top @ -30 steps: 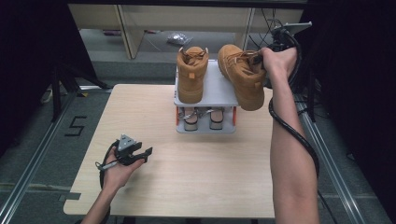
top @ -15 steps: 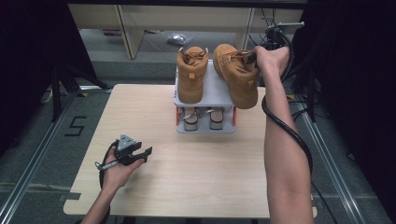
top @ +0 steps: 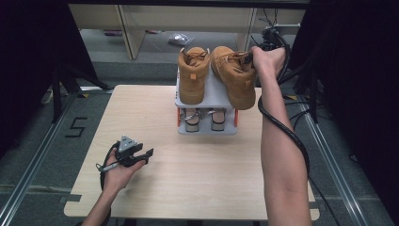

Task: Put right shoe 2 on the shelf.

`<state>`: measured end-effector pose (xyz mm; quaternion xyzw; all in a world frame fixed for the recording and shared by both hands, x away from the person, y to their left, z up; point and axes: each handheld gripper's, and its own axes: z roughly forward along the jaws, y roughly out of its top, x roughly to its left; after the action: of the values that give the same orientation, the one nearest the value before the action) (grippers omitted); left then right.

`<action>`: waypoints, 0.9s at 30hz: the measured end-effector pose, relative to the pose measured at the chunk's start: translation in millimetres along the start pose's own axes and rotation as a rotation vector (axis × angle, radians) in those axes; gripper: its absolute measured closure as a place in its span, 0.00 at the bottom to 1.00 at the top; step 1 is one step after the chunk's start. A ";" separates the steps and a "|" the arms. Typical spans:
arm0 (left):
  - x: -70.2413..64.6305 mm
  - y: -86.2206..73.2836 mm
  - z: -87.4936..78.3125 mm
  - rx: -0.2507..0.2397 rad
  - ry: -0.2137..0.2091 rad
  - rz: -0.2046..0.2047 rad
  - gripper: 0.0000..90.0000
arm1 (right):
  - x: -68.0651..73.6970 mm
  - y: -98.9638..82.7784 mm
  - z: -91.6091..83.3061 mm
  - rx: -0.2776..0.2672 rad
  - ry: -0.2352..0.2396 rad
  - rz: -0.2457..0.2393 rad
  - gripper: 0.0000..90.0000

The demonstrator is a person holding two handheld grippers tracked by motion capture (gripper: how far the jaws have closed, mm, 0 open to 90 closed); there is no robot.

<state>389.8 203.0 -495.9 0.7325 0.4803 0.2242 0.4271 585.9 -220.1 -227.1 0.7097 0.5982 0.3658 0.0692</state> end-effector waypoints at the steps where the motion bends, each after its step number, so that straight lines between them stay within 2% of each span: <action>1: 0.1 0.0 0.1 -0.001 0.001 -0.003 0.53 | -1.8 -0.2 1.3 -0.008 0.021 -0.002 0.93; 2: 0.2 0.0 0.2 -0.002 0.002 -0.004 0.53 | -1.9 0.0 1.7 -0.003 -0.001 0.004 0.92; 4: 0.2 -0.1 0.2 -0.002 0.002 -0.006 0.53 | -3.5 -0.6 4.8 -0.023 0.020 -0.005 0.90; 5: 0.2 -0.2 0.2 -0.001 0.001 -0.004 0.53 | -4.0 -0.4 6.1 -0.024 0.006 -0.012 0.88; 7: 0.2 -0.4 0.9 -0.006 -0.003 -0.003 0.53 | -4.8 1.3 8.8 -0.014 -0.011 0.010 0.84; 8: 0.1 -0.4 0.9 -0.006 -0.003 -0.003 0.53 | -6.7 1.8 10.0 -0.028 0.030 0.016 0.83; 9: 0.2 -0.4 1.1 -0.006 -0.005 0.000 0.53 | -6.9 2.3 9.3 -0.028 0.008 -0.001 0.82; 10: 0.1 -0.4 1.4 -0.005 -0.004 -0.001 0.53 | -7.0 2.7 8.8 -0.028 0.006 -0.013 0.80; 12: -0.7 -0.6 1.8 -0.005 -0.007 -0.005 0.53 | -6.0 3.1 9.0 -0.027 0.019 -0.024 0.74; 14: -1.3 -0.7 1.7 -0.003 -0.006 -0.001 0.53 | -4.5 3.3 7.5 -0.027 0.015 -0.057 0.67; 15: -1.4 -0.7 1.6 -0.003 -0.007 0.000 0.53 | -2.8 3.6 5.9 -0.025 0.010 -0.056 0.64; 16: -1.2 -0.7 1.6 -0.002 -0.012 0.001 0.52 | -2.5 3.4 5.1 -0.037 0.033 -0.059 0.63; 17: -1.5 -0.5 0.8 0.002 -0.003 0.002 0.52 | -2.0 3.2 4.1 -0.046 0.035 -0.068 0.62; 18: -1.5 -0.6 0.8 0.000 -0.003 0.001 0.52 | -0.2 3.1 1.7 -0.040 -0.001 -0.076 0.61; 20: -1.3 -0.6 0.7 -0.003 -0.003 -0.002 0.52 | 0.1 2.3 -0.8 -0.048 0.003 -0.079 0.60; 21: -1.3 -0.6 0.6 -0.004 -0.003 -0.002 0.52 | -0.8 2.4 -2.3 -0.048 -0.009 -0.091 0.59; 24: -1.4 -0.6 0.5 -0.004 -0.003 -0.002 0.52 | -2.4 1.2 -8.0 -0.069 0.008 -0.077 0.60; 27: -1.6 -0.6 0.7 -0.002 -0.002 -0.001 0.52 | -3.9 0.3 -15.6 -0.097 0.022 -0.085 0.64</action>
<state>389.3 201.4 -496.7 0.7321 0.4800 0.2236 0.4284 576.7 -228.9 -217.4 0.6754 0.6100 0.3988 0.1126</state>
